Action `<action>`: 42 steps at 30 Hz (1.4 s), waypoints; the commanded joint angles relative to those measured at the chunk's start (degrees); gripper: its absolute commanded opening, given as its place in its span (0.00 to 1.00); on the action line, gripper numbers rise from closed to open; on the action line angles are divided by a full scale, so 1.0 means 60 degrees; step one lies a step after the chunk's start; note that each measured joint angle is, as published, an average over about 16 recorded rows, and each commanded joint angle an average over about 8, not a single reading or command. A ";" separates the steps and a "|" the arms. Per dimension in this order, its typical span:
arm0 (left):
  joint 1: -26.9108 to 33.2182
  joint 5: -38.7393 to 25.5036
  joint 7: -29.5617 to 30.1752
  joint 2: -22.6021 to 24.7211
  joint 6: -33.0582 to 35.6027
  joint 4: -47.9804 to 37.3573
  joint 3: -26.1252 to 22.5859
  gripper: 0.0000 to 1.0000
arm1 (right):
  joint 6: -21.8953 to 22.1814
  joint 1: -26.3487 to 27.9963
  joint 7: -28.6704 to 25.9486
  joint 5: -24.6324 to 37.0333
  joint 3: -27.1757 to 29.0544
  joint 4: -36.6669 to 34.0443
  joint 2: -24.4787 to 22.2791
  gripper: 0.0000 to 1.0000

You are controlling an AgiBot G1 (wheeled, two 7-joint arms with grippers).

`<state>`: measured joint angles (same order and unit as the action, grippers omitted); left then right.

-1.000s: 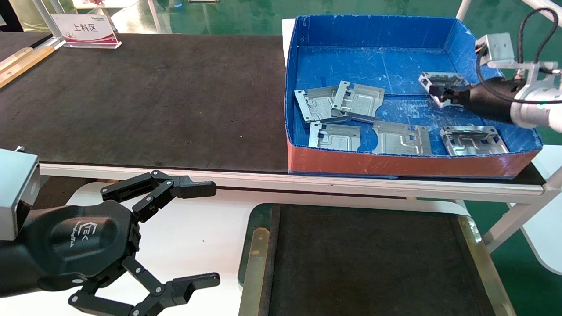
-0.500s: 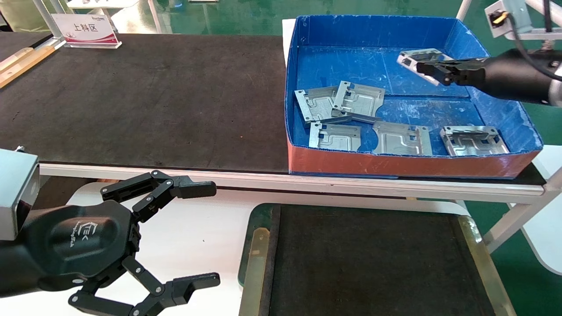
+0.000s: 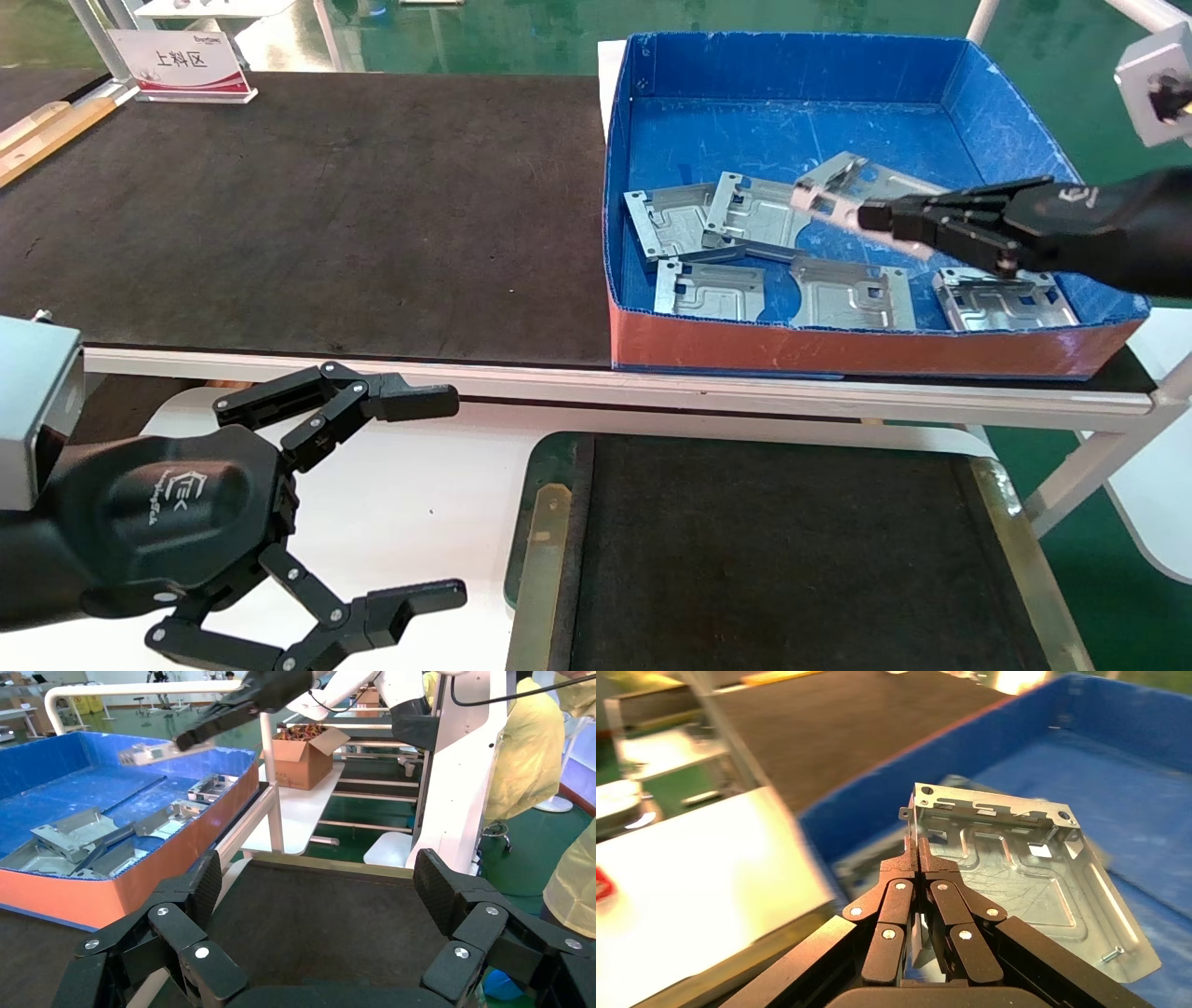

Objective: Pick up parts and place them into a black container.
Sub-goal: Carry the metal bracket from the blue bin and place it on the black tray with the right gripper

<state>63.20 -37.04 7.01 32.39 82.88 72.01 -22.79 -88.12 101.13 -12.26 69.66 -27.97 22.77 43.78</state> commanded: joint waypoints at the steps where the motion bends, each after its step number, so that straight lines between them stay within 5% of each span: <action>1: 0.0000 0.0000 0.0000 0.0000 0.0000 0.0000 0.0000 1.00 | -0.0457 -0.0214 -0.0134 -0.0199 0.0062 0.0361 -0.0145 0.00; 10: 0.0000 0.0000 0.0000 0.0000 0.0000 0.0000 0.0000 1.00 | 0.0075 -0.2568 -0.2430 -0.2275 0.0073 0.5315 -0.1449 0.00; 19: 0.0000 0.0000 0.0000 0.0000 0.0000 0.0000 -0.0001 1.00 | 0.1669 -0.4923 -0.3507 -0.2688 0.0015 0.8537 -0.2154 0.00; 32: 0.0000 0.0001 -0.0001 0.0000 0.0000 0.0000 -0.0001 1.00 | 0.2181 -0.6194 -0.2746 -0.1918 -0.0625 0.8718 -0.1522 0.00; 42: 0.0000 0.0001 -0.0001 -0.0001 -0.0001 0.0000 -0.0002 1.00 | 0.1962 -0.6085 -0.1440 -0.0773 -0.1302 0.7107 -0.0356 0.00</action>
<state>63.20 -37.04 7.01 32.39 82.88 72.01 -22.80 -76.31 65.03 -20.50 65.05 -35.70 64.69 41.79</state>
